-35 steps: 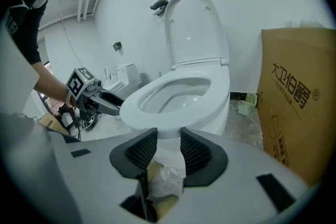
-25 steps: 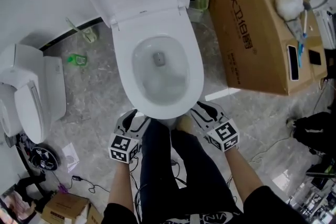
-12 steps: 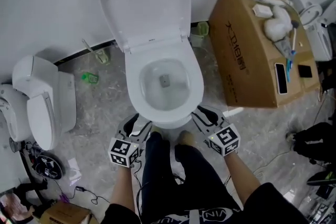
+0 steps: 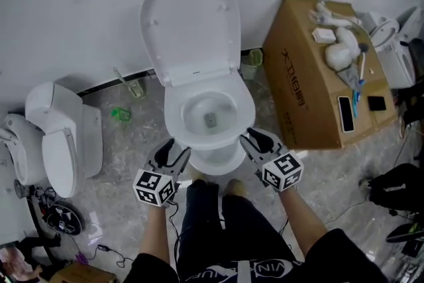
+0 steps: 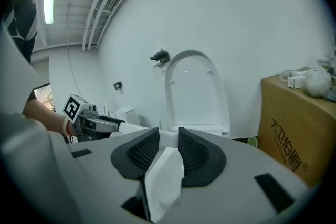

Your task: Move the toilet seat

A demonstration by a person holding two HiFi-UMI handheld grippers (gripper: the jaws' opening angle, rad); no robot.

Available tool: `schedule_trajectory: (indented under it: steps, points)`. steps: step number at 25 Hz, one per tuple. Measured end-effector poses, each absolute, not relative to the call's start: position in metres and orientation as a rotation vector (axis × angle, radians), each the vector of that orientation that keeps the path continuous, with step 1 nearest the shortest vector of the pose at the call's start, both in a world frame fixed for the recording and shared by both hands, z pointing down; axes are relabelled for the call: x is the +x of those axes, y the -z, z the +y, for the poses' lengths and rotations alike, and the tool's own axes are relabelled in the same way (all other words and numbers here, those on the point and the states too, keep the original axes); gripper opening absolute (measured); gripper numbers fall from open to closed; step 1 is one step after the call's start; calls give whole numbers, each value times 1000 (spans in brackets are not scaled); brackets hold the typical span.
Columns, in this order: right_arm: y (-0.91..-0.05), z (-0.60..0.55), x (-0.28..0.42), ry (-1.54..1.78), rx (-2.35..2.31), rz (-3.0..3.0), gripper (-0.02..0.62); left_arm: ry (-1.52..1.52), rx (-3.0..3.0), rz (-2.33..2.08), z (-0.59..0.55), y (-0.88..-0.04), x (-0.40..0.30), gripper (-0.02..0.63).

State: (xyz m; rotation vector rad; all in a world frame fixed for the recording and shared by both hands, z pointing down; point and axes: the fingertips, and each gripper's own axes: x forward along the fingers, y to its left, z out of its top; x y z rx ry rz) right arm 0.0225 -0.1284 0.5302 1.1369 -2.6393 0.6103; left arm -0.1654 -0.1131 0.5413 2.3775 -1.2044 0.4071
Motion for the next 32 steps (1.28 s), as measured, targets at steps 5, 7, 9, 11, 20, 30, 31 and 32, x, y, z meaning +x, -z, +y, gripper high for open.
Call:
schedule_trajectory:
  steps: [5, 7, 9, 11, 20, 30, 31, 32]
  points:
    - [-502, -160, 17, -635, 1189, -2660, 119, -343, 2391, -1229, -143, -512, -170, 232]
    - [-490, -173, 15, -637, 1221, -2676, 108, -297, 2392, -1244, -155, -500, -171, 216]
    - [-478, -187, 13, -641, 1257, -2695, 96, -242, 2390, -1263, -169, -488, -172, 198]
    - [-467, -201, 10, -638, 1285, -2707, 86, -195, 2388, -1277, -182, -477, -174, 187]
    - [-429, -259, -7, -546, 1387, -2701, 31, -125, 2429, -1295, -239, -439, -182, 133]
    - [-402, -326, -15, -493, 1502, -2670, 3, -227, 2516, -1336, -296, -411, -183, 72]
    - [-400, -332, -16, -492, 1509, -2670, 3, -243, 2524, -1350, -302, -408, -183, 63]
    - [-398, -339, -18, -491, 1514, -2670, 3, -250, 2526, -1362, -308, -406, -183, 49]
